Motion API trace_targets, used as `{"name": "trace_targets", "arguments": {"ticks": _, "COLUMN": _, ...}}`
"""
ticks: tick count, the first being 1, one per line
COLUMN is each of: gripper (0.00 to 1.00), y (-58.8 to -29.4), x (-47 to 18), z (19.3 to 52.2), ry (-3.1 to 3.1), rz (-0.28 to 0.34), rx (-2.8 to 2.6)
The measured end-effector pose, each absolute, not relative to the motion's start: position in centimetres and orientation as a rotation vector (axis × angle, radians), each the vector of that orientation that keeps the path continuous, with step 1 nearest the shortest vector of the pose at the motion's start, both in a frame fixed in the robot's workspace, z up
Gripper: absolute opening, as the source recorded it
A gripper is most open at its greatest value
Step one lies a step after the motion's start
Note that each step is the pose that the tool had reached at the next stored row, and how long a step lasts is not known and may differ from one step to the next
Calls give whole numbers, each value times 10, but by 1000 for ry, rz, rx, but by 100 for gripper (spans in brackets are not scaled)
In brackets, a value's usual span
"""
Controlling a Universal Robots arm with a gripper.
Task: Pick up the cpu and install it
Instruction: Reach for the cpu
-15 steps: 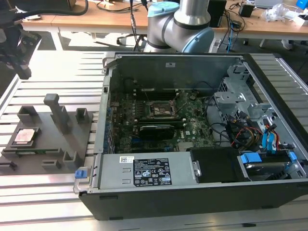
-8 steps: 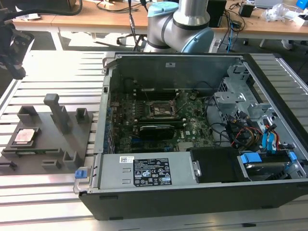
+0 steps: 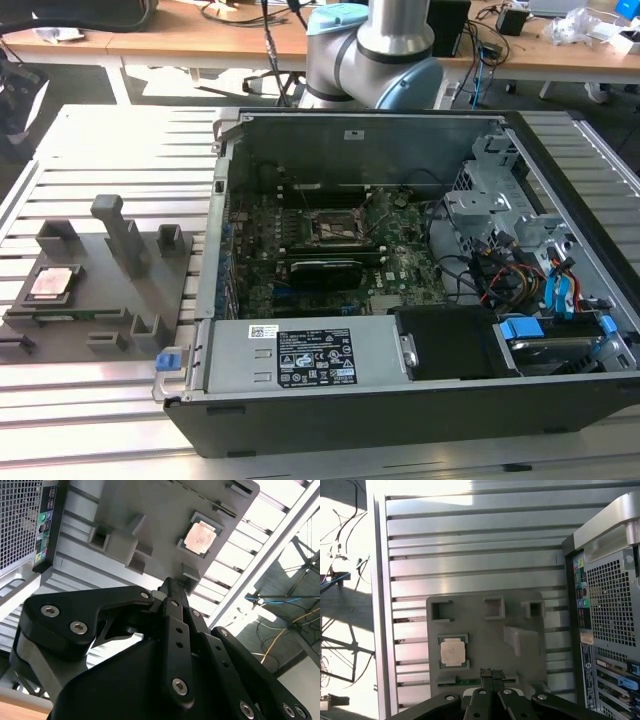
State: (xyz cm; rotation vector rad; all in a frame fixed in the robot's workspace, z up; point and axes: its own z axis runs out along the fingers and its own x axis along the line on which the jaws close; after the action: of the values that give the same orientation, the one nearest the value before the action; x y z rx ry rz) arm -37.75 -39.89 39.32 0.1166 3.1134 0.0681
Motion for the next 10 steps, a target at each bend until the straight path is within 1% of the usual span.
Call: {"name": "trace_targets", "arguments": {"ticks": 10, "gripper": 11, "y": -399, "x": -409, "z": 393, "ry": 3113, "rz": 68, "rx": 116}}
